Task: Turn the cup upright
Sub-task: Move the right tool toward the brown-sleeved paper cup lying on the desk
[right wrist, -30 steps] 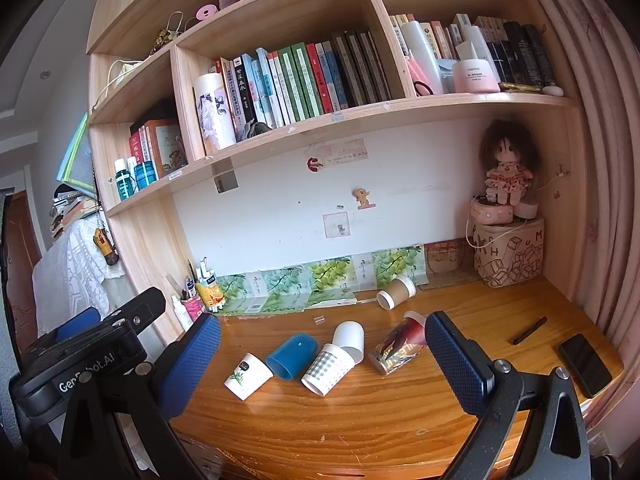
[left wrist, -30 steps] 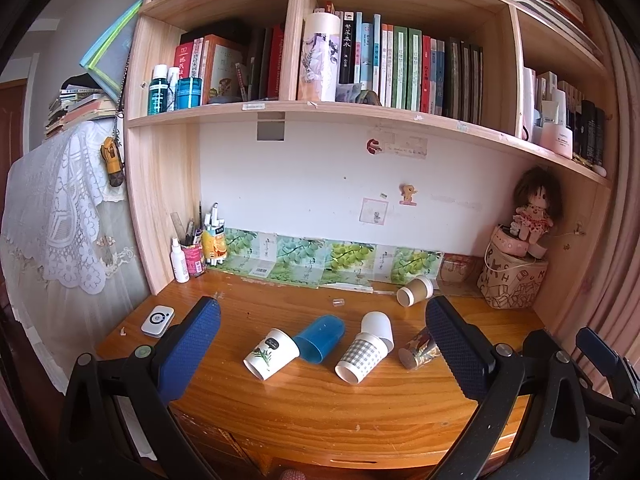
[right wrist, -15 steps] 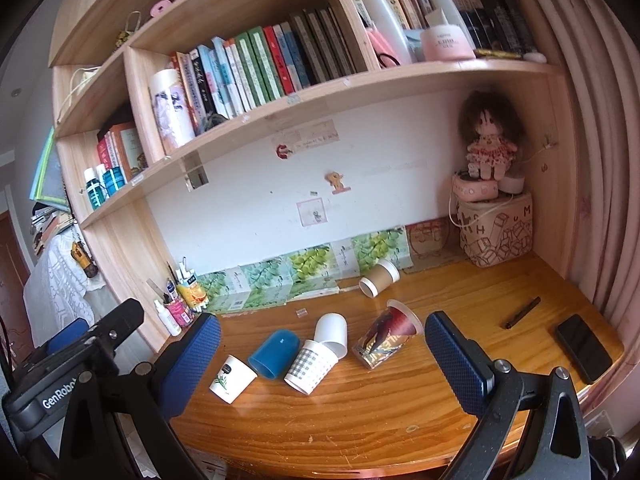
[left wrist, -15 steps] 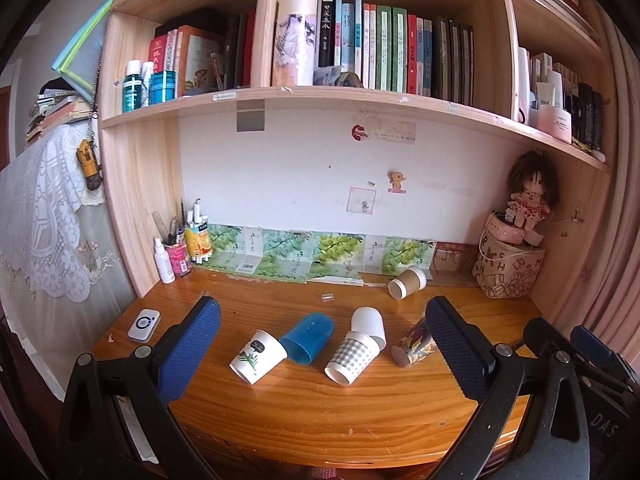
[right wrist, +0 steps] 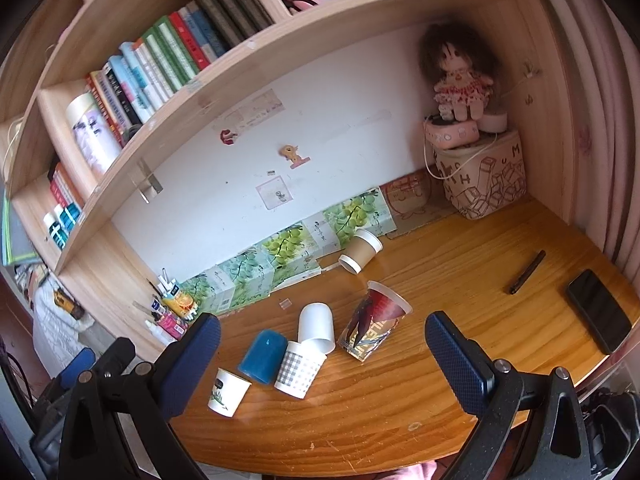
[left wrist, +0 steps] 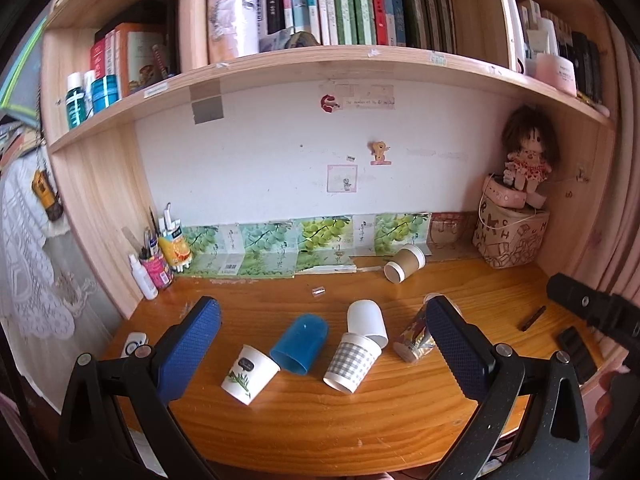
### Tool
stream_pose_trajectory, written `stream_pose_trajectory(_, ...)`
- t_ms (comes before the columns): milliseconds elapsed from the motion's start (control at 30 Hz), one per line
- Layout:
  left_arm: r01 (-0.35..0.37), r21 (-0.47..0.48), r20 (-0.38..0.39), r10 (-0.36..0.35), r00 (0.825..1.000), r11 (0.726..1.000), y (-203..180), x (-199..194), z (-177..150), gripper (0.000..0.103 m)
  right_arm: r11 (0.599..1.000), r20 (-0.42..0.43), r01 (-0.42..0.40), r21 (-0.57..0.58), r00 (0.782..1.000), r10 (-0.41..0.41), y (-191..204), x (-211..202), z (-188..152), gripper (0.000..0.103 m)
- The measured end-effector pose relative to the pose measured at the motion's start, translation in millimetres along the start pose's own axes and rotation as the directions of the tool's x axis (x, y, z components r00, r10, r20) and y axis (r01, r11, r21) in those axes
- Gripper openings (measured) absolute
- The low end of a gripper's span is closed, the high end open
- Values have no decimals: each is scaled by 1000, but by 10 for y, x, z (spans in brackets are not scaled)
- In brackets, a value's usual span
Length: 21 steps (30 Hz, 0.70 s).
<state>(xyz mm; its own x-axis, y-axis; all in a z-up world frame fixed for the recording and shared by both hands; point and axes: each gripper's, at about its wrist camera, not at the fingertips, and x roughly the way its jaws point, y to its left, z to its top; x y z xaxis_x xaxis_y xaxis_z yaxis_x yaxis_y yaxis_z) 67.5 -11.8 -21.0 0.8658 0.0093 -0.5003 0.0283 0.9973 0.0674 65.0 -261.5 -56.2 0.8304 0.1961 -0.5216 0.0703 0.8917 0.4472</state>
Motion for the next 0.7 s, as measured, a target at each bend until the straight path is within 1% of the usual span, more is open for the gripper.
stream_pose_trajectory(67, -9, 20, 17, 8, 1000, 1000, -23, 53, 42, 102, 999, -13, -23, 41, 1000, 23, -67, 90, 94, 102)
stream_pose_trajectory(167, 3, 51, 55, -6, 998, 999, -47, 143, 119, 102, 988, -45, -62, 140, 997, 69, -197, 280, 256, 102)
stream_pose_trajectory(233, 6, 67, 59, -10, 998, 998, -69, 229, 181, 102, 977, -64, -78, 197, 994, 93, -275, 411, 359, 102)
stream_pose_trajectory(400, 40, 81, 57, -45, 997, 996, -91, 513, 348, 102, 960, -93, -67, 270, 991, 95, -397, 781, 644, 102)
stream_pose_trajectory(467, 55, 85, 49, -59, 997, 995, -112, 652, 414, 102, 954, -112, -49, 295, 990, 85, -454, 951, 743, 102)
stream_pose_trajectory(533, 91, 86, 30, -94, 995, 992, -123, 802, 494, 102, 949, -135, -31, 314, 988, 77, -508, 1109, 819, 102)
stream_pose_trajectory(600, 121, 88, 16, -123, 992, 989, -149, 940, 563, 102, 949, -162, 13, 316, 986, 41, -552, 1262, 885, 102)
stream_pose_trajectory(700, 131, 115, 5, -132, 991, 985, -227, 1146, 649, 102, 948, -205, 67, 310, 979, -2, -617, 1535, 1002, 102)
